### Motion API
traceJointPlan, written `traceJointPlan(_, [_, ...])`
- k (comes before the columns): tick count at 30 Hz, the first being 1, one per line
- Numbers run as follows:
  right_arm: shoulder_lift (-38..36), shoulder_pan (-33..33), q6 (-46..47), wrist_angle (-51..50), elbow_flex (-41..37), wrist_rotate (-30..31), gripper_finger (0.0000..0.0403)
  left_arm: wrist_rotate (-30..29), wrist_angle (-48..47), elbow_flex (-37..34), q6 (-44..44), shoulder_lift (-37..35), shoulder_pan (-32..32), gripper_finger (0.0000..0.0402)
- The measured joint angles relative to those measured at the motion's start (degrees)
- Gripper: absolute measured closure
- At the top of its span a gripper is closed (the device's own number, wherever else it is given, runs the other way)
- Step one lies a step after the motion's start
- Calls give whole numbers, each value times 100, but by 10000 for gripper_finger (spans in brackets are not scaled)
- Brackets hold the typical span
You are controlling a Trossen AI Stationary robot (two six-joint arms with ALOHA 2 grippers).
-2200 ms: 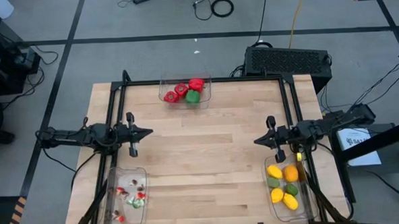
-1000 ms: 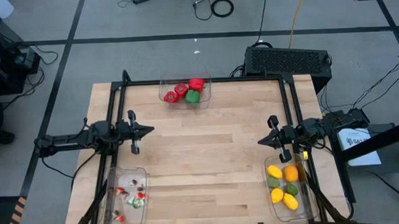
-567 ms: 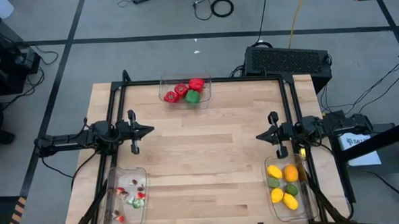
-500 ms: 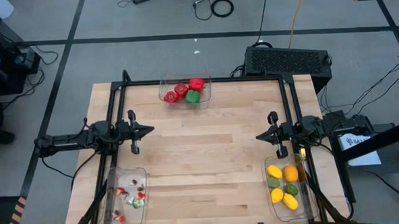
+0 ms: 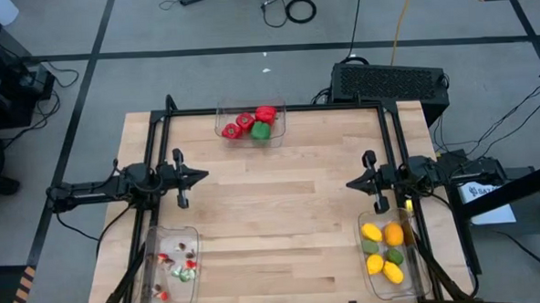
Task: Sort produce into baskets
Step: Return To Home Position
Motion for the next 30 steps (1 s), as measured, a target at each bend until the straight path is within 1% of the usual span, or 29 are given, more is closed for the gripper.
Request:
traceJointPlan(4, [0, 0, 310, 2, 0, 9, 403, -99, 16, 0, 4, 0, -2, 382])
traceJointPlan(7, [0, 1, 312, 1, 0, 10, 403, -125, -6, 0, 4, 0, -2, 382])
traceJointPlan(17, [0, 2, 280, 3, 0, 15, 403, 240, -103, 0, -4, 2, -2, 382])
traceJointPlan(23, [0, 2, 277, 4, 0, 17, 403, 328, -122, 0, -4, 4, -2, 395])
traceJointPlan(30, [0, 2, 277, 4, 0, 17, 403, 326, -80, 0, -2, 4, -2, 389])
